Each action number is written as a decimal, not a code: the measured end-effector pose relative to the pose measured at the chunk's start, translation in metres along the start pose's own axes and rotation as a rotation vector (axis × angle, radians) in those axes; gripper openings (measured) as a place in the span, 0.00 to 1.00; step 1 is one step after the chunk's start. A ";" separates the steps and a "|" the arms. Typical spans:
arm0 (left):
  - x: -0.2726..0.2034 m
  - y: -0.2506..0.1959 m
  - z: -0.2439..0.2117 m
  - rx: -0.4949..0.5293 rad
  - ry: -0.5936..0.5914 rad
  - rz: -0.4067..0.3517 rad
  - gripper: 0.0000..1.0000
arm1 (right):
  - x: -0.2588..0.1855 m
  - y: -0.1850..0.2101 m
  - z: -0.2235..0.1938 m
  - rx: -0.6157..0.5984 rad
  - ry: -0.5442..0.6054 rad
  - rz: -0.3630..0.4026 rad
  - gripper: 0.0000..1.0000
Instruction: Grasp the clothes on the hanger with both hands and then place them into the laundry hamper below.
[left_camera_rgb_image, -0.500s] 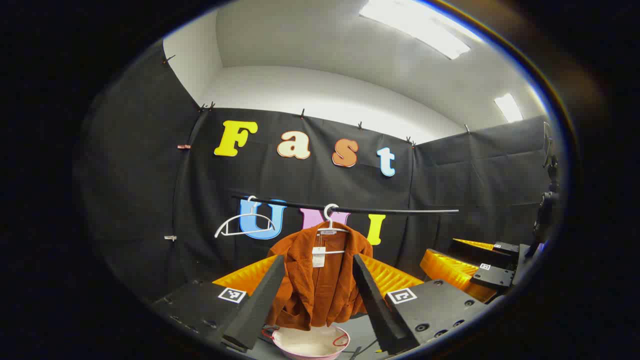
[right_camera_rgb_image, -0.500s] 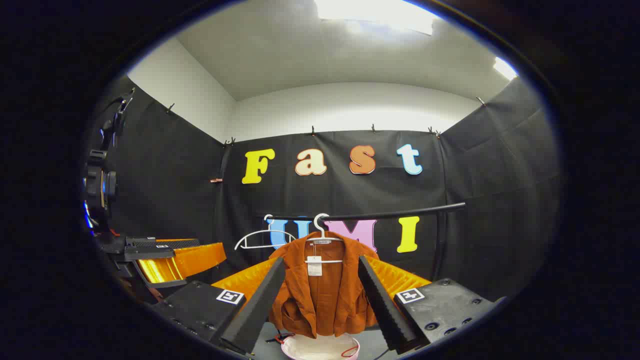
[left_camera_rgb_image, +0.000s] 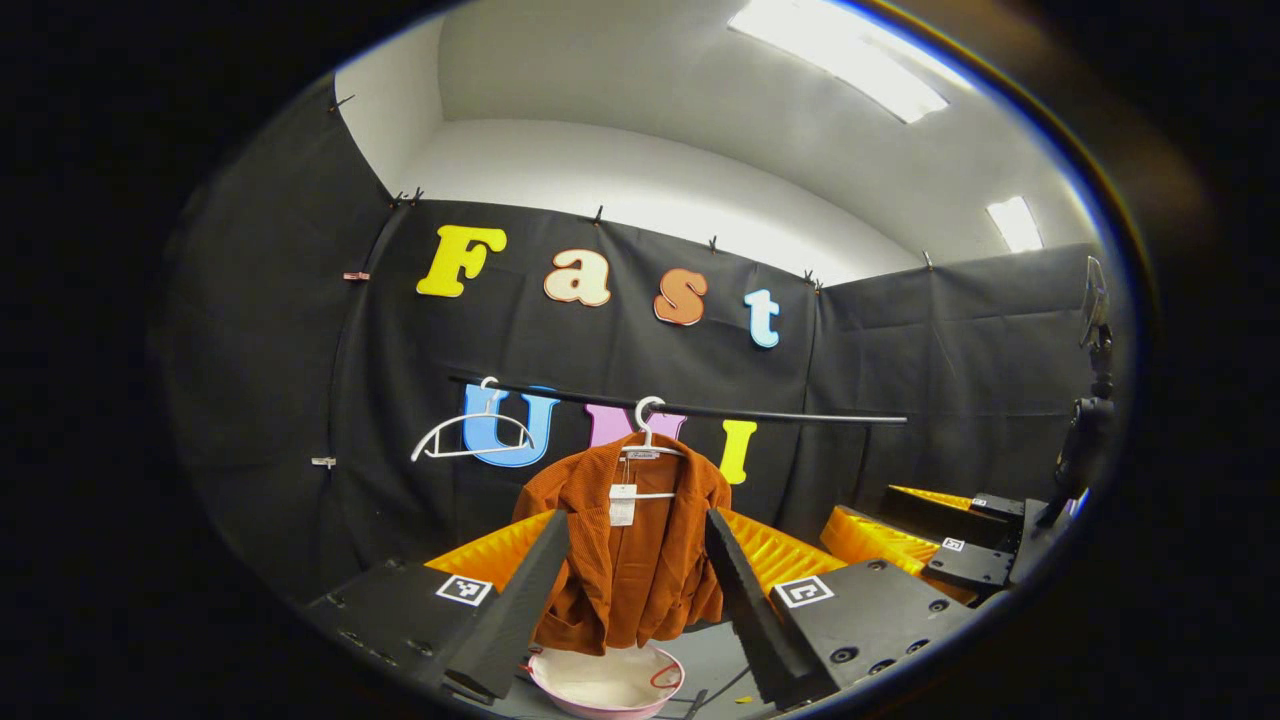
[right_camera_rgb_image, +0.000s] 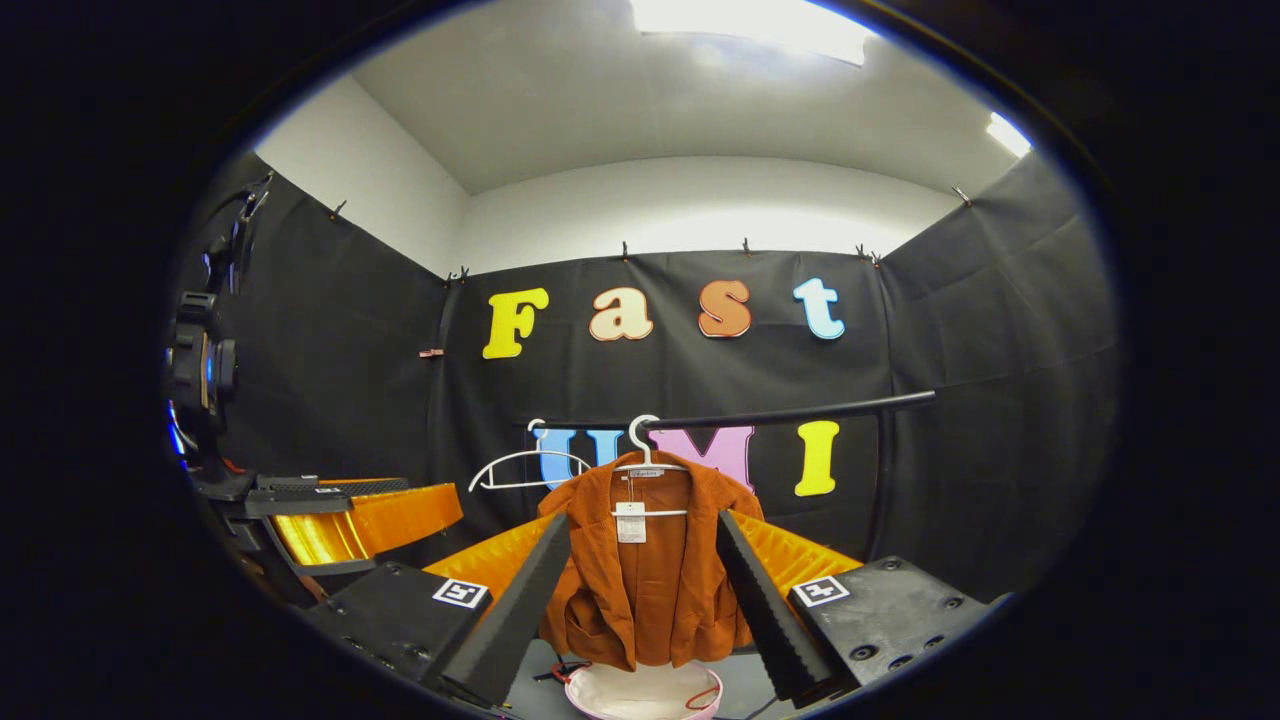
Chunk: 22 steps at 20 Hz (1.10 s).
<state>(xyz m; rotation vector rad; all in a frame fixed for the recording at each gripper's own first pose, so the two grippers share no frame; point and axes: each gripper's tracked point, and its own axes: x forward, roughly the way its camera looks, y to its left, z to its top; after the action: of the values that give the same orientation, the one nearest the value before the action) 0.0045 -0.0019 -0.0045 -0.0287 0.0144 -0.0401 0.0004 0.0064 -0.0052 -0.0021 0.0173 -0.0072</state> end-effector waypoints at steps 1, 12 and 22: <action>-0.001 0.001 -0.002 0.000 0.002 -0.001 0.87 | 0.000 0.000 0.000 -0.001 -0.001 0.000 0.94; 0.003 0.006 -0.007 0.004 0.011 -0.017 0.87 | -0.002 -0.003 -0.002 0.002 0.005 -0.037 0.94; 0.003 0.025 -0.008 -0.033 0.015 -0.081 0.87 | -0.007 0.014 -0.005 -0.016 0.004 -0.098 0.94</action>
<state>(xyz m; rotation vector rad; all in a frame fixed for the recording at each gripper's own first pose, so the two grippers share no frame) 0.0079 0.0225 -0.0135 -0.0620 0.0286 -0.1209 -0.0065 0.0207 -0.0100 -0.0187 0.0208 -0.1051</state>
